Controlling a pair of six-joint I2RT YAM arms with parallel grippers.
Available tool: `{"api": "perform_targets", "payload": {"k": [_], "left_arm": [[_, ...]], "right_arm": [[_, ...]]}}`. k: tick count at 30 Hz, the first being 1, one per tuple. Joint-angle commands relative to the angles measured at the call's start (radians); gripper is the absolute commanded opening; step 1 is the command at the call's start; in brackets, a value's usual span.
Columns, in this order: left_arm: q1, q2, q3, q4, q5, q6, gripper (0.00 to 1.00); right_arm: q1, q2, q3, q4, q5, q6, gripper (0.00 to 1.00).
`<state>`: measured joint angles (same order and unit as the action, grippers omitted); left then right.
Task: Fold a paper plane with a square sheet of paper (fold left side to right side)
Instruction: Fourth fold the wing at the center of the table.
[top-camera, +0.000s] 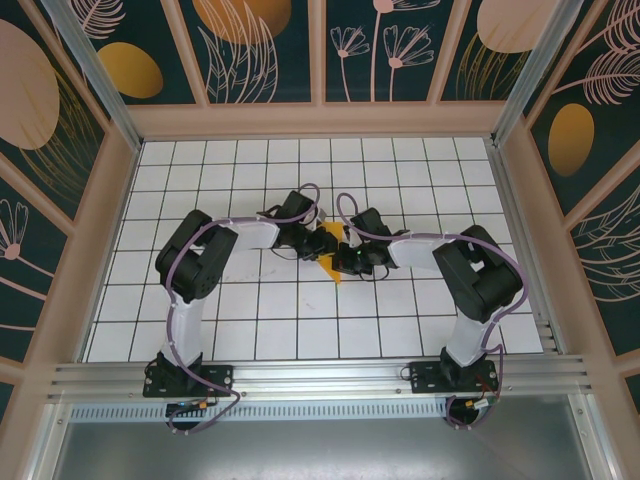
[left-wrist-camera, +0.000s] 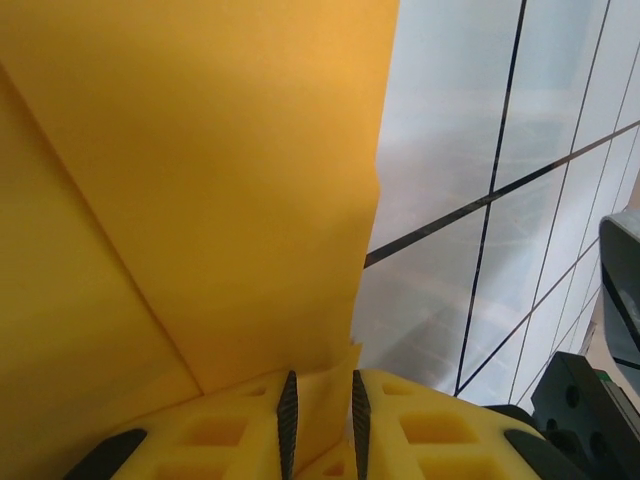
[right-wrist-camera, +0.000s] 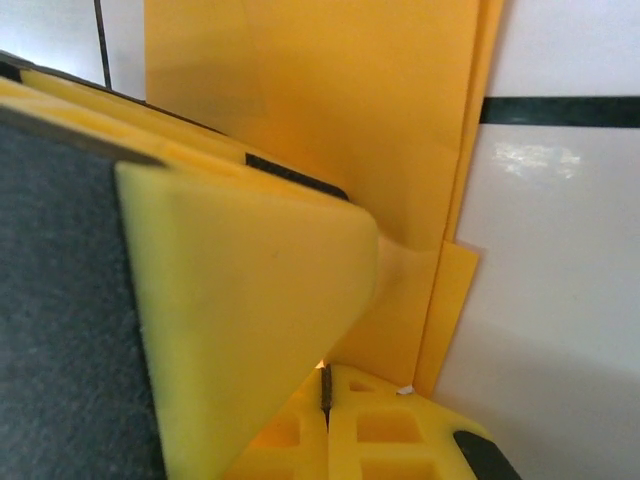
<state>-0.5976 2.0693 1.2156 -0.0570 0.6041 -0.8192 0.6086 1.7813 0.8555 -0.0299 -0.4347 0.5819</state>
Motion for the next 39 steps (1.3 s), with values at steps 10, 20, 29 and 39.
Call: {"api": "perform_targets", "payload": {"k": [10, 20, 29, 39], "left_arm": [[0.137, 0.132, 0.19, -0.088, -0.097, 0.091, 0.26], [0.202, 0.218, 0.328, -0.136, -0.097, 0.124, 0.27], [0.233, 0.212, 0.462, -0.206, -0.082, 0.162, 0.33], [0.241, 0.017, 0.309, -0.144, -0.06, 0.146, 0.41]], "right_arm": [[0.017, 0.075, -0.067, -0.211, 0.089, -0.025, 0.0], [0.018, 0.063, -0.072, -0.187, 0.063, -0.024, 0.0], [0.021, 0.055, -0.053, -0.17, 0.049, -0.028, 0.0], [0.023, -0.048, 0.005, -0.088, 0.028, -0.032, 0.14]]}}
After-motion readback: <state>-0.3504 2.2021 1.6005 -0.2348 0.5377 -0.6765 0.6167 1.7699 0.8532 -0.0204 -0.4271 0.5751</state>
